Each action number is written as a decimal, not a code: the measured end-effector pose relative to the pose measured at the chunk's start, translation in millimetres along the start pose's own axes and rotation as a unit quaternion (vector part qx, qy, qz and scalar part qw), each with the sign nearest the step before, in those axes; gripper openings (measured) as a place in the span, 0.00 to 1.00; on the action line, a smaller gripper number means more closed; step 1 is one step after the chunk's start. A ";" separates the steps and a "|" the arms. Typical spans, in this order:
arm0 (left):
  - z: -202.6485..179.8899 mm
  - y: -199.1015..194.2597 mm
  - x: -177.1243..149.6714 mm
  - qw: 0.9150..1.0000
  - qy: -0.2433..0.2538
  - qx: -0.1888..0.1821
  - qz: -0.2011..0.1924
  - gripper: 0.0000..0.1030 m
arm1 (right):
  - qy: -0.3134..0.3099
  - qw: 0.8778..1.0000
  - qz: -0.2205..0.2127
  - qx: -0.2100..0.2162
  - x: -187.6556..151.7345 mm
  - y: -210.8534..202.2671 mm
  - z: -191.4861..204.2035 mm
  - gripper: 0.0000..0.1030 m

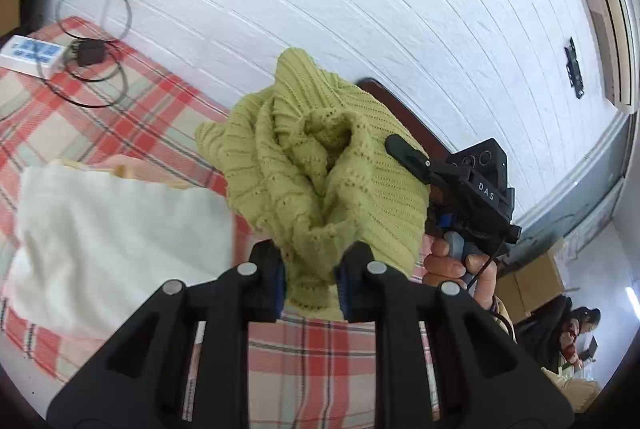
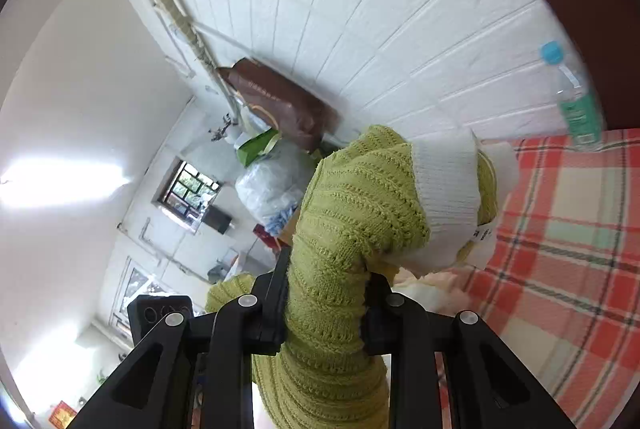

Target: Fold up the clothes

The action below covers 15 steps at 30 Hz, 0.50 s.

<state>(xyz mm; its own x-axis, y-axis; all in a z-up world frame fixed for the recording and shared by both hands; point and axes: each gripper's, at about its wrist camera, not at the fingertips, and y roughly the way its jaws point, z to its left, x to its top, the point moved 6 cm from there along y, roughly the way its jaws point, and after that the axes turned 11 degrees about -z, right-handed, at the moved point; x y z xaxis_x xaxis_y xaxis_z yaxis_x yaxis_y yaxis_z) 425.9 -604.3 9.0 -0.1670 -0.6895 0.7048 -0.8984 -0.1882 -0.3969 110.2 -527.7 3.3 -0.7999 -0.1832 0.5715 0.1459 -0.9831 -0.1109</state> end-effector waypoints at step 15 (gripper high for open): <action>179.9 -21.7 -68.1 0.979 -0.155 0.128 -0.021 0.39 | -0.008 0.984 0.146 -0.106 -145.3 123.2 -66.9 0.40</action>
<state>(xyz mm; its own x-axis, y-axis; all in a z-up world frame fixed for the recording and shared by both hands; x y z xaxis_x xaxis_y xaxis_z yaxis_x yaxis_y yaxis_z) 529.8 -679.1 -136.1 0.0341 -0.8492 0.5270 -0.7642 -0.3620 -0.5338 205.5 -621.9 -147.7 -0.7317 -0.4603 0.5028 0.2429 -0.8652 -0.4386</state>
